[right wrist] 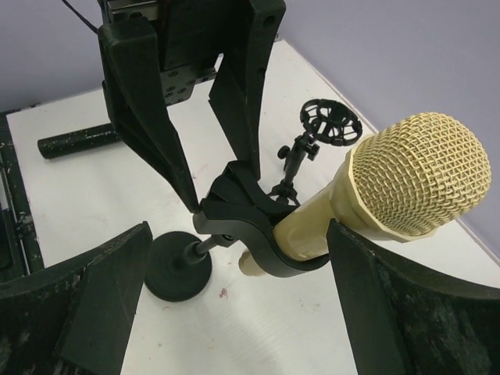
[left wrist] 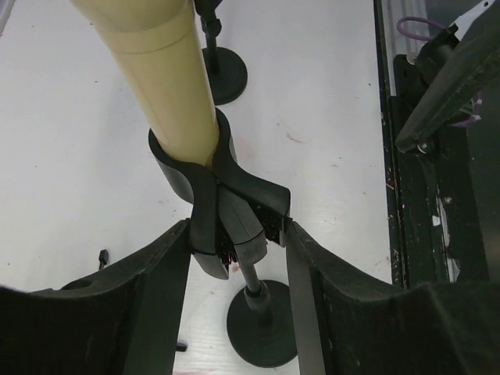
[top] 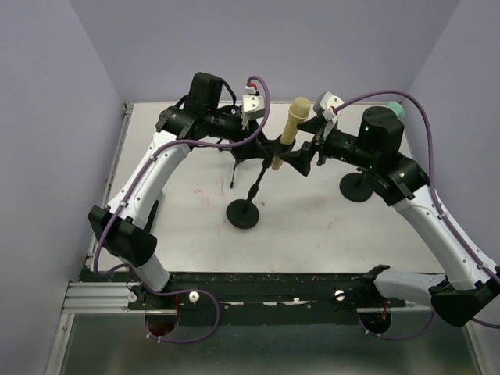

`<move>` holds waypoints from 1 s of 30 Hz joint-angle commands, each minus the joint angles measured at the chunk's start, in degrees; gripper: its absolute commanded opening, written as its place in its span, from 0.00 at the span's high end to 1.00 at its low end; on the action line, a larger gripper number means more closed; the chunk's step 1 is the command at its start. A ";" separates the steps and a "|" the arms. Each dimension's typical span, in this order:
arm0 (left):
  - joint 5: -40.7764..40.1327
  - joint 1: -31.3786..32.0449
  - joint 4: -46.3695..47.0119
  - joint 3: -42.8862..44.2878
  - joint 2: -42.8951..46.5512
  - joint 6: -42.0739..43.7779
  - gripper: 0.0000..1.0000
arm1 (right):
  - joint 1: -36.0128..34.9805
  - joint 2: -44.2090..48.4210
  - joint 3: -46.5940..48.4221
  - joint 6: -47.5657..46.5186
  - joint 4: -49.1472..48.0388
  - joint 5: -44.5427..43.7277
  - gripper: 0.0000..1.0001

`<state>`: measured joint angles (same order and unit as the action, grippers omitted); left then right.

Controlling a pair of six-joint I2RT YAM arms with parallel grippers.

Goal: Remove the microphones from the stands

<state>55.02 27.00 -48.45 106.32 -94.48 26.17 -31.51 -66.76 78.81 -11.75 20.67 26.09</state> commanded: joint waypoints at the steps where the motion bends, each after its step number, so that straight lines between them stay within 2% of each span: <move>1: 3.78 -0.02 -3.50 -4.18 4.56 6.87 0.53 | -0.22 -0.12 -0.14 -1.96 0.87 4.58 0.00; 7: 0.09 0.15 -1.75 -9.72 9.04 7.67 0.53 | -0.22 -0.03 2.40 -4.59 5.87 8.18 0.02; 14: -3.61 0.15 9.16 -19.48 15.81 1.43 0.53 | -0.22 1.19 3.29 -6.97 11.50 11.71 0.04; 20: -4.40 0.42 10.56 -22.64 19.06 0.19 0.56 | -0.22 2.25 0.65 -7.76 9.49 9.42 0.05; 26: -8.43 0.94 8.29 -23.62 21.35 6.86 0.58 | -0.22 1.46 -2.07 -9.17 5.53 8.28 0.07; 30: -14.93 0.86 6.87 -21.86 21.09 11.88 0.59 | -0.22 0.67 -2.69 -8.47 3.07 8.72 0.08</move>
<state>47.90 27.83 -40.53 82.65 -74.13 31.14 -31.51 -65.45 77.01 -19.81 27.40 35.18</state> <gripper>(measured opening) 0.414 0.927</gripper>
